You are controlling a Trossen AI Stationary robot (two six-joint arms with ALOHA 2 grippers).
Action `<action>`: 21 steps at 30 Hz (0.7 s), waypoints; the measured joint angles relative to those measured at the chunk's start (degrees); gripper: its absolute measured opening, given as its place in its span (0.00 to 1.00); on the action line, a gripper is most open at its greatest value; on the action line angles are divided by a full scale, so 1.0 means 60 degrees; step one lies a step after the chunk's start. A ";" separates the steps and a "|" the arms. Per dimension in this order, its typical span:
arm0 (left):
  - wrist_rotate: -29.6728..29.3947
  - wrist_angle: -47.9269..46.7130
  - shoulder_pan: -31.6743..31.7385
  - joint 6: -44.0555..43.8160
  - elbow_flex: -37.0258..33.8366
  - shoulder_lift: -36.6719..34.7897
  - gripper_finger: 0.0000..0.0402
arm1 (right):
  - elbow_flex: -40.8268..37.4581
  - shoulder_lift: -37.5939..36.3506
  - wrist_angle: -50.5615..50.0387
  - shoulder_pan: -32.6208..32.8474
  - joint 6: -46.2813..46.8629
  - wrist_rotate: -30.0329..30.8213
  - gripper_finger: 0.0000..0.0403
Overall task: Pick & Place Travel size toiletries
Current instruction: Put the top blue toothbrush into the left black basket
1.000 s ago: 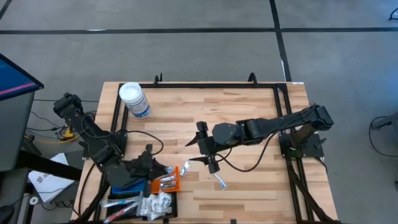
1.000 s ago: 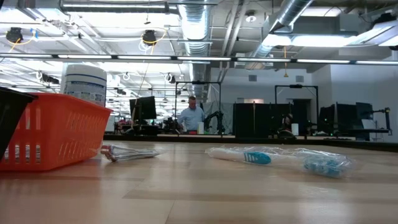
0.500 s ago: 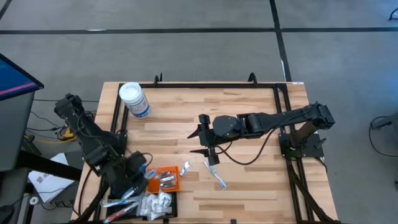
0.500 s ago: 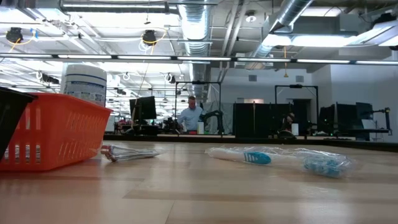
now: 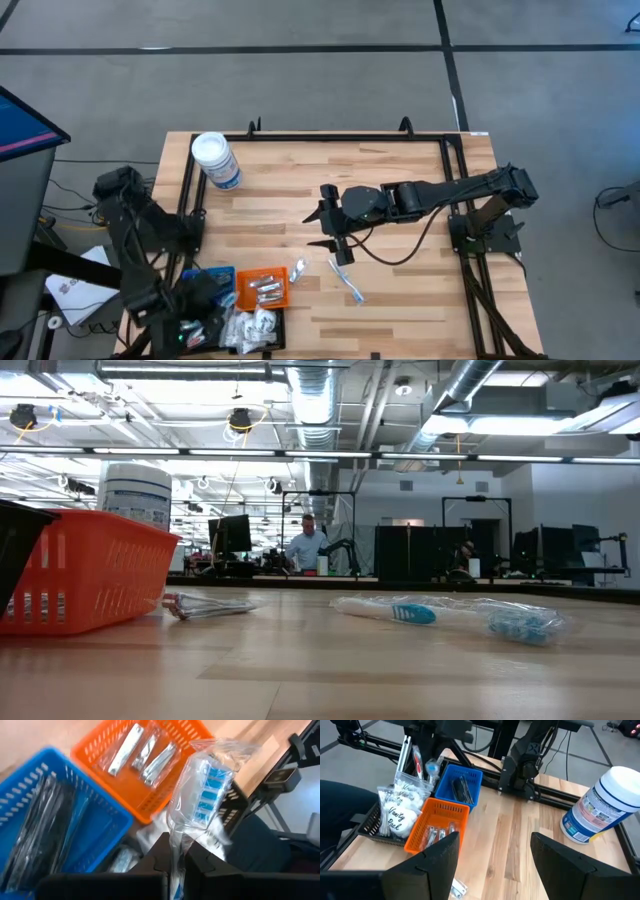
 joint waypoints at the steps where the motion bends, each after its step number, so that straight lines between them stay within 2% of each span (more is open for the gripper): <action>1: -0.0093 0.0000 -0.0196 -0.0215 0.0000 0.0142 0.01 | 0.0000 0.0003 0.0029 0.0000 0.0001 0.0000 0.59; 6: 0.0181 0.0000 -0.0976 -0.1291 -0.0007 0.0858 0.01 | 0.0000 0.0003 0.0249 0.0002 0.0015 0.0000 0.59; 11: 0.1018 -0.0035 -0.1250 -0.1302 -0.0007 0.1186 0.01 | 0.0000 0.0003 0.0481 0.0007 0.0027 0.0000 0.59; 17: 0.3626 -0.0016 -0.0693 -0.0957 -0.0007 0.1158 0.01 | 0.0000 0.0003 0.0479 0.0007 0.0029 0.0000 0.59; 21: 0.4640 0.0418 0.0115 0.0259 -0.0007 0.1158 0.01 | 0.0000 0.0003 0.0475 0.0007 0.0025 -0.0003 0.59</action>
